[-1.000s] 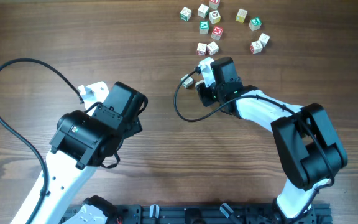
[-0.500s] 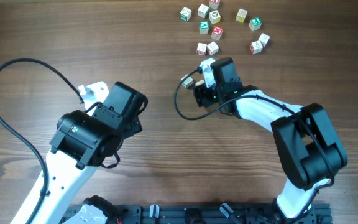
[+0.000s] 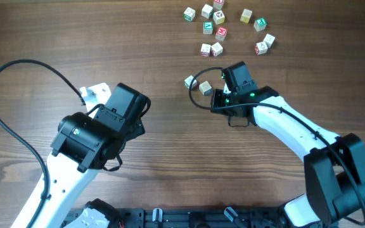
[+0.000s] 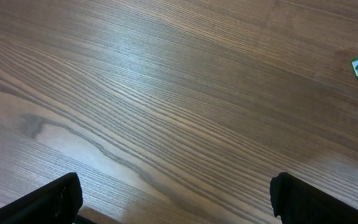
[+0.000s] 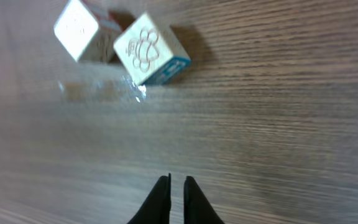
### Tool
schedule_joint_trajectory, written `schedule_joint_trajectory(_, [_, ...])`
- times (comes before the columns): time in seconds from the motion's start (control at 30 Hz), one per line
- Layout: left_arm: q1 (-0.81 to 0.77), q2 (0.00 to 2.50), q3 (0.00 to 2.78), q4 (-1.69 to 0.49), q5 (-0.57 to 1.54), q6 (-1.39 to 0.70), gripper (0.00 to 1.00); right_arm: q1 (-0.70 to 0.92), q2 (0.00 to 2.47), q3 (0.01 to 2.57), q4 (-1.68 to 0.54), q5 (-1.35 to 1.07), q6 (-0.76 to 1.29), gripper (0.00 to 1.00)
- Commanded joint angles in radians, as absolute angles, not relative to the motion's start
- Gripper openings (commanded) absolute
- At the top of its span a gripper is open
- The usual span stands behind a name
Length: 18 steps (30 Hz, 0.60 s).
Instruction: Form a circle
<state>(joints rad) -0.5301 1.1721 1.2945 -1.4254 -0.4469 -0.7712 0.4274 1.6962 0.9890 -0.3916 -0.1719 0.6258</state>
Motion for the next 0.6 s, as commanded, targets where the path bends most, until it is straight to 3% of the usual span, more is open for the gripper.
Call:
schedule_joint_trajectory(0.0, [-0.527, 1.165, 1.290, -1.426, -0.450, -0.766, 1.00, 0.431, 1.734, 0.941, -0.308, -0.191, 0.847, 0.11])
schedule_joint_trajectory(0.03, [-0.527, 1.165, 1.290, -1.426, -0.450, -0.766, 1.00, 0.431, 1.744, 0.941, -0.302, -0.187, 0.897, 0.05])
schedule_joint_trajectory(0.57, [-0.527, 1.165, 1.290, -1.426, -0.450, -0.766, 1.00, 0.434, 1.864, 0.941, -0.168, -0.123, 0.997, 0.04])
